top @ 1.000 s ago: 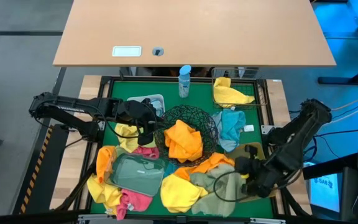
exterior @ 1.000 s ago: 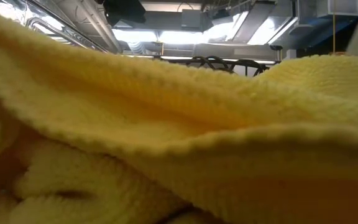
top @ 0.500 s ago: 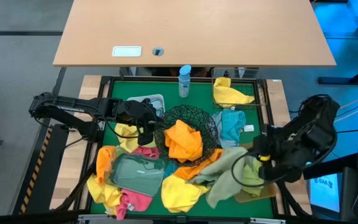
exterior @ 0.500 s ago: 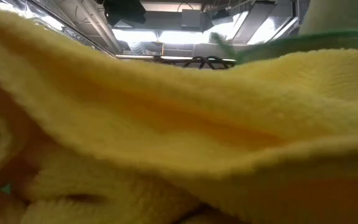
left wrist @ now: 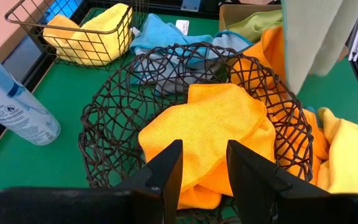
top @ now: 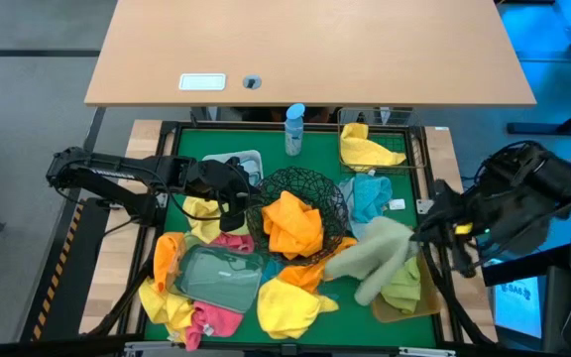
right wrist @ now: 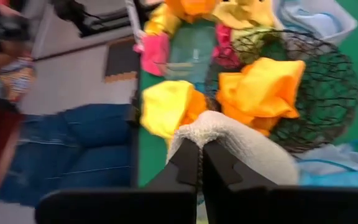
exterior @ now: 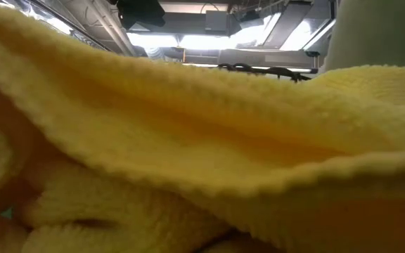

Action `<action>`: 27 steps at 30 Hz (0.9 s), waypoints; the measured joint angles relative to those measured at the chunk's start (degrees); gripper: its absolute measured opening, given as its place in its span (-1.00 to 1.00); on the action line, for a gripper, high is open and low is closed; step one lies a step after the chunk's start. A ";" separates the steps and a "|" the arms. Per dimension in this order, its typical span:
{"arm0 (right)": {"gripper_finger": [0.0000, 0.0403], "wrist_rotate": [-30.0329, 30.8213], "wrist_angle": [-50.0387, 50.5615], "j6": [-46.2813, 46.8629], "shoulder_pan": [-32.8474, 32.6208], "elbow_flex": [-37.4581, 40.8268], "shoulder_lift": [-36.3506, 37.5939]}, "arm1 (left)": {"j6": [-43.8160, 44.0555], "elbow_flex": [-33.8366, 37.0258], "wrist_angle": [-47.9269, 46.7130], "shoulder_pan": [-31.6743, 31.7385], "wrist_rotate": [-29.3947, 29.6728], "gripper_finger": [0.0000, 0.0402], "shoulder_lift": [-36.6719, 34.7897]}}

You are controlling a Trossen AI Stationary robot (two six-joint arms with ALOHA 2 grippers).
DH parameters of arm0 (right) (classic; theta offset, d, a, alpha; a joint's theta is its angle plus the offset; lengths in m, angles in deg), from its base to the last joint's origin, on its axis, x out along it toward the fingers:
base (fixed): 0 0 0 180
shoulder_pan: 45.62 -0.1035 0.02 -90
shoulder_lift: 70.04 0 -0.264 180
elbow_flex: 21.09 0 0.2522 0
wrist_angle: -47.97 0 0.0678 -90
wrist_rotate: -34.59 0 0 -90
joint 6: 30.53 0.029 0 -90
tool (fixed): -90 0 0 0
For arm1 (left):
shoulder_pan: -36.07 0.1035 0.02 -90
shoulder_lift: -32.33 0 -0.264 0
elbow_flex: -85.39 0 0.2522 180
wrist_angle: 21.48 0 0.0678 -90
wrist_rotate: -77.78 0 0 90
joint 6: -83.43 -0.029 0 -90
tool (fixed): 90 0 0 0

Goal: Sort microfiber towel by color & place in baskets
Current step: Put the light green microfiber towel into the yellow bin

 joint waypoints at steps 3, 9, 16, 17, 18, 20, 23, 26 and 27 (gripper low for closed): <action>-0.99 -1.32 -0.02 -0.27 0.00 -3.63 0.05 | 0.00 0.00 0.00 0.00 0.00 -0.41 0.00; -0.99 -2.63 -0.07 -0.60 0.00 -7.66 2.89 | 0.00 0.00 0.00 0.01 0.00 -0.41 0.00; -0.99 -7.90 -0.03 3.67 0.00 -7.79 8.11 | 0.00 0.00 0.00 0.02 0.00 -0.41 0.00; -0.99 -8.08 -0.02 3.68 0.00 -7.79 8.51 | 0.00 0.00 0.00 0.02 0.00 -0.41 0.00; -0.99 -8.11 -0.02 3.66 0.00 -7.79 8.79 | 0.00 0.00 0.00 0.02 0.00 -0.41 0.00; -0.99 -9.04 -0.02 3.45 0.00 -7.79 9.34 | 0.01 0.00 0.00 0.02 0.00 -0.41 0.00; -0.99 -12.39 -0.02 2.64 0.00 -7.78 9.70 | 0.00 0.00 0.00 0.02 0.00 -0.41 0.00; -0.99 -14.74 -0.04 0.36 -0.02 -7.75 9.68 | 0.02 0.00 0.00 0.02 0.00 -0.41 0.00; -0.99 -15.49 -0.09 -0.24 -0.02 -7.63 9.65 | 0.02 0.00 0.00 0.02 0.00 -0.41 0.00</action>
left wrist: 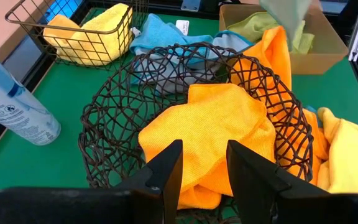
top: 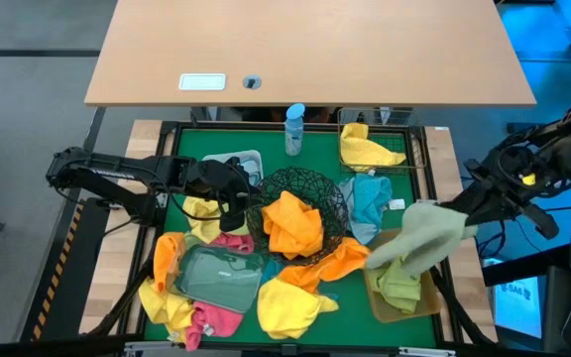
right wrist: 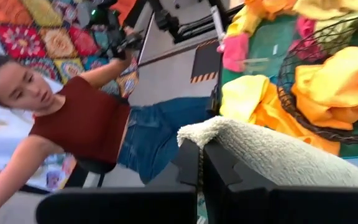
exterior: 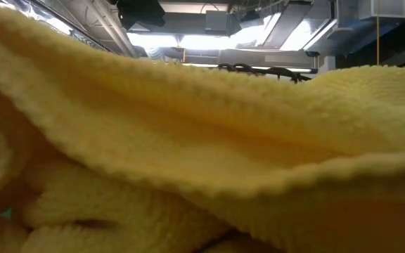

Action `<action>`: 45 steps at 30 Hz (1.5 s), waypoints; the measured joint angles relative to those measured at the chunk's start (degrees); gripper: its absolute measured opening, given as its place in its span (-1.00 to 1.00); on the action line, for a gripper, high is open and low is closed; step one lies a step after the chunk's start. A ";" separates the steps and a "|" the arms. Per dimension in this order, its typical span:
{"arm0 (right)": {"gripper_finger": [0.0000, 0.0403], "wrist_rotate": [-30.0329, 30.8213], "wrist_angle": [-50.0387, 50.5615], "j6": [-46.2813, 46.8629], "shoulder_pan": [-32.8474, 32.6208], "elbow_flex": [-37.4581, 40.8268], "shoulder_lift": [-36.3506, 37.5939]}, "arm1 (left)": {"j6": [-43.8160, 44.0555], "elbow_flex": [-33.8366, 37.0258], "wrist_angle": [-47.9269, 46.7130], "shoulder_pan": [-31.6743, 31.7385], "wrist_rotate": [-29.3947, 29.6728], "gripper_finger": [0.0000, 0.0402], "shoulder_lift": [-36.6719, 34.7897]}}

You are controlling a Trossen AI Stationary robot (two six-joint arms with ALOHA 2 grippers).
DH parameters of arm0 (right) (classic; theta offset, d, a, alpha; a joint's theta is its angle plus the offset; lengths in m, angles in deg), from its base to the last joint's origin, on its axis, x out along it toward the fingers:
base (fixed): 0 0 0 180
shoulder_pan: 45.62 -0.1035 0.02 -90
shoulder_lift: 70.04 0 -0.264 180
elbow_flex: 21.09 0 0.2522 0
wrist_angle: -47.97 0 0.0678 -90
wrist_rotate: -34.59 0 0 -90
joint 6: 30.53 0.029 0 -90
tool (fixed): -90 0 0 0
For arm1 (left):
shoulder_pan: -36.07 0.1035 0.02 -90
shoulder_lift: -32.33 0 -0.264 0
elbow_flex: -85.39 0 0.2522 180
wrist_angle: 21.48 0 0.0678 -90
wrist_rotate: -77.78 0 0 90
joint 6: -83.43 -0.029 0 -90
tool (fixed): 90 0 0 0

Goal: Sort microfiber towel by color & place in baskets
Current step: Put the light green microfiber towel into the yellow bin

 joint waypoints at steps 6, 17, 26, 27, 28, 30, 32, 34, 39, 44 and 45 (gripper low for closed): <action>-1.00 -3.56 -0.10 -0.85 0.00 8.22 2.32 | 0.17 0.00 0.00 0.00 0.00 -0.41 0.00; -1.00 -8.03 0.03 15.26 0.00 36.24 9.77 | 0.12 0.00 0.02 0.00 0.00 -0.41 0.00; -0.97 -8.01 -10.19 17.73 0.00 58.88 9.58 | 0.10 0.00 0.02 0.00 0.00 -0.41 0.00; -0.97 -8.01 -13.11 17.76 0.00 61.52 9.44 | 0.07 0.00 0.02 0.00 0.00 -0.41 0.00; -0.97 -8.01 -16.08 17.79 0.00 64.04 9.20 | 0.10 0.00 0.03 0.00 0.01 -0.41 0.00; -0.98 -8.01 -22.57 17.61 0.00 69.06 8.54 | 0.11 0.00 0.04 0.00 0.00 -0.41 0.00; -0.98 -8.01 -28.55 17.20 0.02 73.57 7.56 | 0.04 0.00 0.04 0.00 0.00 -0.41 0.00; -0.97 -8.01 -33.62 17.19 0.02 77.50 6.56 | 0.04 0.00 0.04 0.00 0.00 -0.41 0.00; -0.95 -8.01 -40.99 18.77 0.02 84.61 3.66 | 0.04 0.00 0.04 0.00 0.00 -0.41 -0.01; -0.95 -7.99 -45.84 19.34 0.02 89.14 0.79 | 0.04 0.00 0.04 0.00 0.00 -0.41 0.00; -0.94 -8.01 -46.13 19.34 0.02 89.65 0.22 | 0.04 0.00 0.04 0.00 0.00 -0.41 0.00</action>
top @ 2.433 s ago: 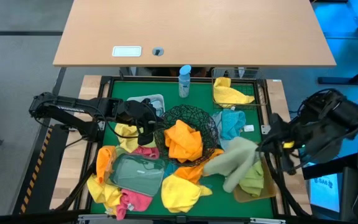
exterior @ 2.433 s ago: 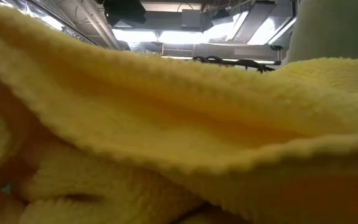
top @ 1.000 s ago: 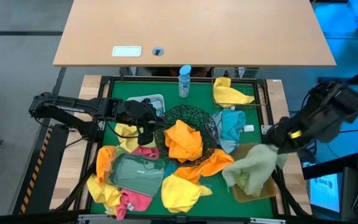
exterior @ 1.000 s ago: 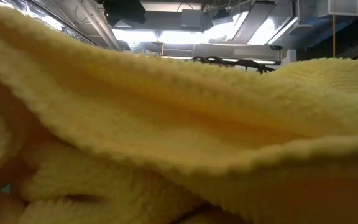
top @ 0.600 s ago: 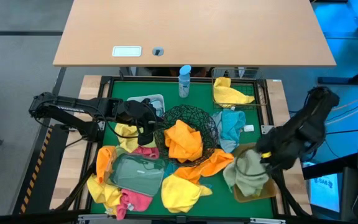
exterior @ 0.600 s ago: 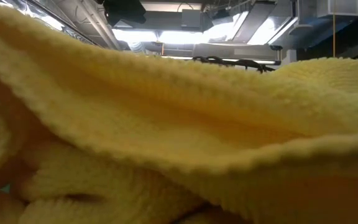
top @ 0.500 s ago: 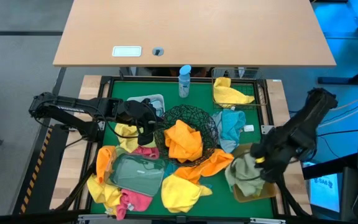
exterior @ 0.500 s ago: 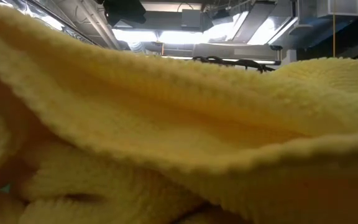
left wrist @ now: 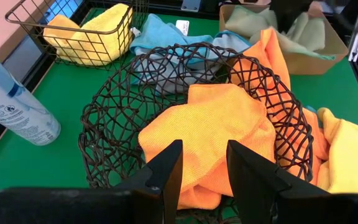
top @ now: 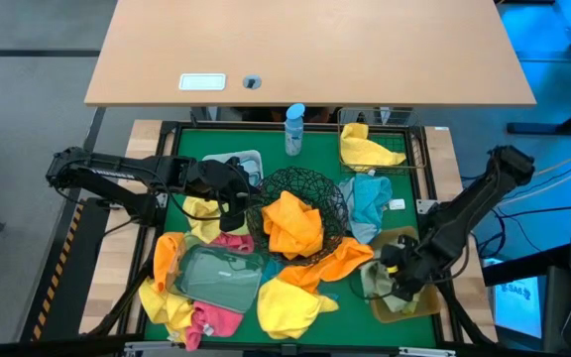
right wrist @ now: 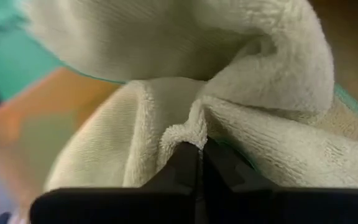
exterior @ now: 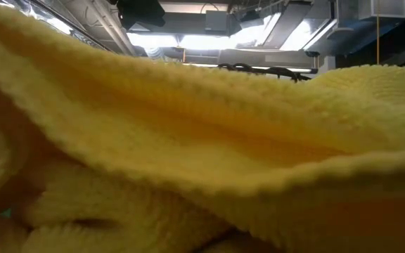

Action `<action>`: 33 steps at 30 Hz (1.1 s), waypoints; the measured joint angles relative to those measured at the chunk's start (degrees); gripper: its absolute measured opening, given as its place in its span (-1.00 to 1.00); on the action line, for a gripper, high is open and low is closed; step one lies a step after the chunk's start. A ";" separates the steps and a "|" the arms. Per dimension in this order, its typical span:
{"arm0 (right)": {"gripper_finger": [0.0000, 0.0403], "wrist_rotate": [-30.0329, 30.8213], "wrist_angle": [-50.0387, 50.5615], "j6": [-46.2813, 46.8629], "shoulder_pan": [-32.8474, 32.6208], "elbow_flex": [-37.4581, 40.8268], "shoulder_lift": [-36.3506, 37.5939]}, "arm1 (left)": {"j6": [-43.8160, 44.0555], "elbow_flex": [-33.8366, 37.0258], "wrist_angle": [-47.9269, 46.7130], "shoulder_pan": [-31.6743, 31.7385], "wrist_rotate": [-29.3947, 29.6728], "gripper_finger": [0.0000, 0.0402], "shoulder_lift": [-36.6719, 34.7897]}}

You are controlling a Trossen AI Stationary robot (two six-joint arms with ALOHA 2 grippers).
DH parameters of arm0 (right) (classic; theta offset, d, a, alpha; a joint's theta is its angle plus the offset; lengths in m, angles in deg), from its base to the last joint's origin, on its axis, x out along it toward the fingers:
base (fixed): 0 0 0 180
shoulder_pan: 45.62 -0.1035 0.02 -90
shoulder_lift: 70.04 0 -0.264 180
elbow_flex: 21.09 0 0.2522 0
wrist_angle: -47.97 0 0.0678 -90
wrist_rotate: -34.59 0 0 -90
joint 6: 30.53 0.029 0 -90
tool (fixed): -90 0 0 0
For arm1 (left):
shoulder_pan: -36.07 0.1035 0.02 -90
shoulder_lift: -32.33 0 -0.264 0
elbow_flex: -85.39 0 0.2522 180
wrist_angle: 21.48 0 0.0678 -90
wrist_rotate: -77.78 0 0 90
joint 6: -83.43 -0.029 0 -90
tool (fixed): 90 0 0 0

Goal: Sort microfiber towel by color & place in baskets
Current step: Put the light green microfiber towel into the yellow bin

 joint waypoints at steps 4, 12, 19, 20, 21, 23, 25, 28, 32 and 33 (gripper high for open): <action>-0.94 0.01 -0.14 -0.03 0.00 0.93 -2.07 | 0.00 0.00 0.00 0.00 0.00 -0.41 0.00; -0.78 -0.11 -0.40 1.13 0.00 0.97 -2.96 | -0.01 0.00 -0.01 0.00 0.00 -0.41 0.00; -0.31 -2.58 1.12 -0.57 0.04 0.38 -2.97 | 0.00 0.00 0.00 0.00 0.00 -0.41 -0.02; -0.27 -3.14 2.40 -0.31 0.04 -0.22 -2.94 | -0.02 0.00 -0.01 0.00 0.00 -0.41 0.00; -0.25 -3.23 3.86 0.72 0.04 -0.97 -2.90 | -0.02 0.00 -0.02 0.00 0.00 -0.41 -0.01; -0.22 -3.02 7.77 1.11 0.04 -3.04 -2.88 | -0.02 0.00 -0.02 0.00 0.00 -0.41 -0.02; -0.22 -2.48 11.65 0.88 0.04 -5.65 -2.88 | -0.02 0.00 -0.02 0.00 0.00 -0.41 -0.02; -0.21 -2.30 16.48 0.43 0.04 -9.29 -2.85 | 0.00 0.00 -0.02 0.00 0.00 -0.41 0.00; -0.21 -0.53 18.49 -1.05 0.02 -13.59 -2.83 | -0.02 0.00 -0.02 0.00 0.00 -0.41 0.00; -0.21 0.65 18.46 -1.69 0.00 -14.51 -2.83 | -0.01 0.00 -0.02 0.00 0.00 -0.41 -0.01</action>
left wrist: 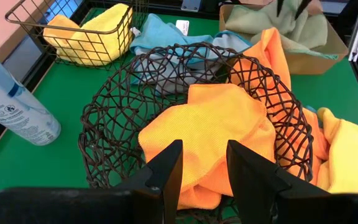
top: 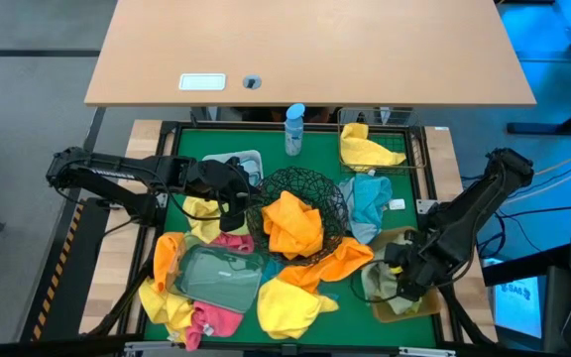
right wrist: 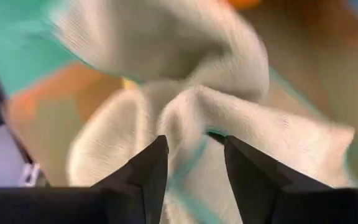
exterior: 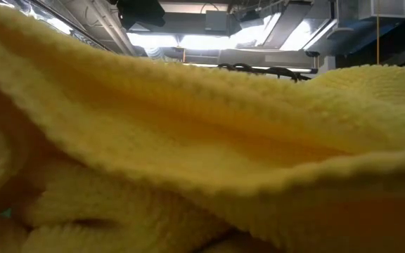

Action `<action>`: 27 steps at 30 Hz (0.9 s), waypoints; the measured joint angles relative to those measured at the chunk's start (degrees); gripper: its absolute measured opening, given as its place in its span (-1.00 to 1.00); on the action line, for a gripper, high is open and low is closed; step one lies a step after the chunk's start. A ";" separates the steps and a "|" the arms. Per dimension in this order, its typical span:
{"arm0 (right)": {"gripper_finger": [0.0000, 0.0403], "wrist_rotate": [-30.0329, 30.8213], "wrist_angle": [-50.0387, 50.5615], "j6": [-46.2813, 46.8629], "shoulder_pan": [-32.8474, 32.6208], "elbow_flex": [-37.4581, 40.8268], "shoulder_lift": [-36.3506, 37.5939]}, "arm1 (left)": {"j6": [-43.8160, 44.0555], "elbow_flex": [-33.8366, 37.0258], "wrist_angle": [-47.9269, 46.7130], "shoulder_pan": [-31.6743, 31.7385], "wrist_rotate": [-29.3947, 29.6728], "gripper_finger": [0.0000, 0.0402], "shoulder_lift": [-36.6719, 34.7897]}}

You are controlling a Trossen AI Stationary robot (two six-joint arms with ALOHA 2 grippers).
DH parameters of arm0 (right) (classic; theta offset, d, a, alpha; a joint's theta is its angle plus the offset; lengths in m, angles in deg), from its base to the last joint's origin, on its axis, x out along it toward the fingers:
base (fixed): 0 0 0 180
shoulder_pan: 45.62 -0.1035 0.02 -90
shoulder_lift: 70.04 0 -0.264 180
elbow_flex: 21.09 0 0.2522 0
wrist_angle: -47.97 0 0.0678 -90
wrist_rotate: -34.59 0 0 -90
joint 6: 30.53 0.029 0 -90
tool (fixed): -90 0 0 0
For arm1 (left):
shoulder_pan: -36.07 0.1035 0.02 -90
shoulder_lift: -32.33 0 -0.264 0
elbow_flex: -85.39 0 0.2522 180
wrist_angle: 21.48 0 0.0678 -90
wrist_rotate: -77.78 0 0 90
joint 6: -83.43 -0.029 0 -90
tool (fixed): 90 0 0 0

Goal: Sort microfiber towel by color & place in baskets
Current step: Put the light green microfiber towel into the yellow bin, then put the blue microfiber towel into the white bin

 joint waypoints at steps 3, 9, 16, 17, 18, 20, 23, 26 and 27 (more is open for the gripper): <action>-0.21 5.73 -1.66 -2.97 0.00 -2.60 0.00 | -0.01 0.00 0.00 0.00 0.00 -0.41 -0.01; -0.21 18.86 -9.73 -10.94 0.02 -3.99 -0.04 | -0.01 0.00 0.00 0.00 0.00 -0.41 -0.01; -0.21 20.30 -15.91 -17.39 0.50 -3.99 -3.70 | -0.01 0.00 0.00 0.00 0.00 -0.41 -0.02; -0.21 20.14 -16.72 -18.28 0.70 -3.99 -4.48 | -0.01 0.00 0.00 0.00 0.00 -0.41 -0.02; -0.21 19.79 -17.20 -18.87 0.87 -3.99 -5.33 | -0.01 0.00 0.00 0.00 0.00 -0.41 -0.02; -0.21 18.64 -17.70 -20.08 0.87 -3.97 -7.03 | -0.01 0.00 0.00 0.00 0.00 -0.41 -0.02; -0.21 17.60 -17.75 -20.26 1.27 -3.97 -9.39 | 0.01 0.00 0.00 0.00 0.00 -0.41 -0.02; -0.21 15.01 -17.51 -20.26 1.65 -3.95 -11.45 | -0.01 0.00 -0.01 0.00 0.00 -0.41 -0.02; -0.21 14.10 -17.42 -20.27 1.77 -3.95 -11.94 | 0.01 0.00 -0.01 0.00 0.00 -0.41 -0.02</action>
